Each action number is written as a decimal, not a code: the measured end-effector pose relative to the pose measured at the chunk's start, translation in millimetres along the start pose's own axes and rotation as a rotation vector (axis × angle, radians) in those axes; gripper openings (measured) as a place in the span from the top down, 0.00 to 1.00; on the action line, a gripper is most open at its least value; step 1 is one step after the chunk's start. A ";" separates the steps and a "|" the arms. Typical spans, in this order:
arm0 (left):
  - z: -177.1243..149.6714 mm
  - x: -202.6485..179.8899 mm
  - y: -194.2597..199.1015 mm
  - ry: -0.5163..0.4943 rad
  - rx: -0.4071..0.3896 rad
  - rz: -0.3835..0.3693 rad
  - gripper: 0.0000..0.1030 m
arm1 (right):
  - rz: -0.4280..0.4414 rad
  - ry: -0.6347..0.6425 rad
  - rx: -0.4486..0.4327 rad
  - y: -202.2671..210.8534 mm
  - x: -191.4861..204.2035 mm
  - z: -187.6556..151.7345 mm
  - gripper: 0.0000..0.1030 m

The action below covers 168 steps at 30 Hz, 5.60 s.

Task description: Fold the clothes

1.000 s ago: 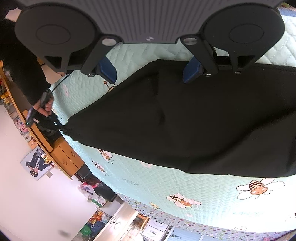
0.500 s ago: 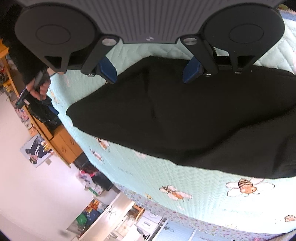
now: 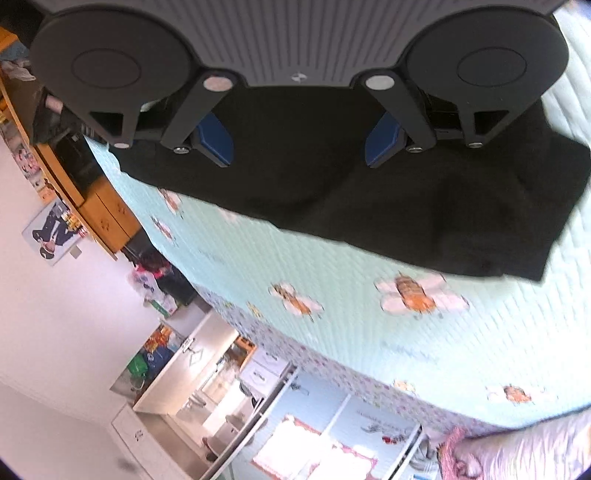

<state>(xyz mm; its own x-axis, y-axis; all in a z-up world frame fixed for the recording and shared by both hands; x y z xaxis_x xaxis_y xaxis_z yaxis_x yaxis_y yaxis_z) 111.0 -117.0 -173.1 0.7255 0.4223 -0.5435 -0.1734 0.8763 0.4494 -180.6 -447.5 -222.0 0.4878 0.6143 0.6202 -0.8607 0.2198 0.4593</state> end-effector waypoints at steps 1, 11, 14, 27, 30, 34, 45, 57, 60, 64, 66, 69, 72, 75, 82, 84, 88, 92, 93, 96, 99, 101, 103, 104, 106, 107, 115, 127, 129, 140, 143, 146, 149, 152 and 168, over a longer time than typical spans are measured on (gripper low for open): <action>5.1 4.6 -1.2 -0.004 -0.003 -0.002 0.21 | 0.002 0.015 0.017 -2.3 5.3 -5.7 0.44; 51.2 69.6 -91.3 -0.186 0.168 0.063 0.32 | -0.050 0.036 0.036 -15.4 14.0 -13.8 0.44; 73.4 116.7 -86.1 -0.013 0.072 0.058 0.39 | -0.058 0.050 0.043 -18.4 15.0 -16.2 0.44; 22.9 71.7 -8.7 -0.022 -0.012 0.066 0.26 | 0.211 0.177 0.109 -48.7 116.2 -20.8 0.32; 9.4 61.6 7.7 -0.003 -0.061 0.064 0.26 | 0.216 0.262 0.241 -77.3 137.6 -50.2 0.29; 4.0 57.2 29.7 0.003 -0.161 0.080 0.26 | 0.141 0.395 0.321 -84.1 151.0 -78.4 0.29; -8.3 74.7 21.1 0.106 -0.111 0.113 0.28 | 0.109 0.544 0.347 -79.9 181.2 -110.7 0.26; -28.9 78.1 37.4 0.205 -0.155 0.105 0.32 | 0.174 0.434 0.216 -142.7 227.0 -48.6 0.22; -27.7 69.8 49.8 0.204 -0.205 0.094 0.30 | 0.128 0.369 0.323 -182.2 217.9 -58.0 0.23; -31.6 64.1 68.3 0.185 -0.269 0.055 0.21 | 0.170 0.288 0.314 -176.2 213.7 -50.6 0.23; -35.0 71.2 65.7 0.223 -0.252 0.057 0.21 | 0.211 0.258 0.260 -167.7 218.1 -40.0 0.22; -34.2 82.7 62.2 0.280 -0.239 0.053 0.22 | 0.170 0.266 0.324 -178.6 212.1 -42.3 0.20; -30.6 71.3 73.7 0.256 -0.266 0.055 0.21 | 0.118 0.242 0.433 -174.2 187.0 -54.2 0.24; -30.1 58.1 83.2 0.229 -0.307 0.006 0.20 | 0.188 0.142 0.333 -121.9 159.8 -54.0 0.21; -28.2 74.1 55.5 0.225 -0.176 0.136 0.27 | 0.211 0.251 0.305 -58.0 118.9 -84.7 0.19; -24.9 67.8 61.1 0.242 -0.206 0.130 0.24 | 0.200 0.277 0.284 -42.3 118.3 -85.2 0.19; -20.3 31.8 55.7 0.160 -0.159 0.117 0.20 | 0.187 0.285 0.216 -23.4 117.4 -73.1 0.19; -17.8 -7.6 26.1 0.050 -0.034 0.174 0.16 | 0.153 0.269 0.145 -17.4 113.1 -58.4 0.18; -17.7 -16.1 15.4 0.027 0.003 0.194 0.16 | 0.137 0.277 0.137 -17.8 113.1 -56.8 0.18; -19.6 -29.3 -11.2 -0.021 0.075 0.233 0.16 | 0.053 0.331 0.100 -21.1 113.4 -47.2 0.18; -22.3 -41.6 -34.0 -0.060 0.118 0.257 0.16 | -0.031 0.388 0.051 -27.0 106.0 -31.4 0.17; -26.0 -47.2 -50.0 -0.085 0.154 0.268 0.16 | -0.132 0.417 0.055 -40.5 94.9 -24.3 0.17; -33.7 -48.9 -62.7 -0.108 0.207 0.293 0.16 | -0.232 0.423 0.090 -56.8 80.1 -23.0 0.17; -37.9 -49.3 -66.7 -0.122 0.228 0.305 0.16 | -0.260 0.429 0.106 -60.5 72.3 -25.4 0.17; -44.5 -49.1 -69.8 -0.156 0.247 0.322 0.15 | -0.299 0.444 0.134 -64.9 56.6 -32.0 0.17; -46.5 -49.2 -70.2 -0.167 0.253 0.327 0.15 | -0.294 0.473 0.117 -61.3 53.6 -36.7 0.17; -40.0 -73.3 -60.4 -0.215 0.237 0.326 0.15 | -0.237 0.493 -0.025 -26.2 56.3 -43.0 0.17; -31.5 -92.3 -67.4 -0.285 0.229 0.335 0.15 | -0.208 0.508 -0.051 -16.2 61.0 -42.8 0.17; -31.2 -91.4 -68.0 -0.285 0.230 0.338 0.15 | -0.205 0.509 -0.054 -15.3 62.3 -41.6 0.17; -37.1 -85.0 -78.6 -0.284 0.268 0.350 0.15 | -0.206 0.526 -0.016 -48.1 75.6 -37.5 0.17; -35.9 -84.4 -78.3 -0.286 0.267 0.358 0.15 | -0.224 0.512 0.016 -54.3 70.3 -44.2 0.17; -34.7 -87.7 -79.3 -0.305 0.269 0.378 0.15 | -0.249 0.502 0.048 -53.9 60.9 -50.5 0.17; -33.5 -91.9 -79.1 -0.321 0.268 0.376 0.15 | -0.262 0.511 0.045 -48.4 58.0 -54.3 0.17; -33.2 -94.3 -78.7 -0.332 0.266 0.369 0.15 | -0.269 0.523 0.047 -42.4 59.8 -56.4 0.17; -39.8 -81.3 -78.5 -0.309 0.295 0.391 0.15 | -0.211 0.647 0.082 -74.2 93.3 -54.0 0.17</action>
<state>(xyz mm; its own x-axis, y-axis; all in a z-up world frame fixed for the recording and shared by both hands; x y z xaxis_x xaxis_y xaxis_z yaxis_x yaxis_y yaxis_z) 39.1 -210.9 -192.5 0.8136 0.5753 -0.0847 -0.3069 0.5484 0.7778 -79.0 -365.6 -232.5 0.4363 0.8996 0.0187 -0.7306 0.3421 0.5909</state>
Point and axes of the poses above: each gripper's, at about its wrist camera, not at the fingertips, and y roughly against the way its jaws point, x to its left, z to its top, the point moved 1 cm from there along -y, roughly the way its jaws point, and after that the axes turned 4 degrees about -z, right-handed, at the moved point
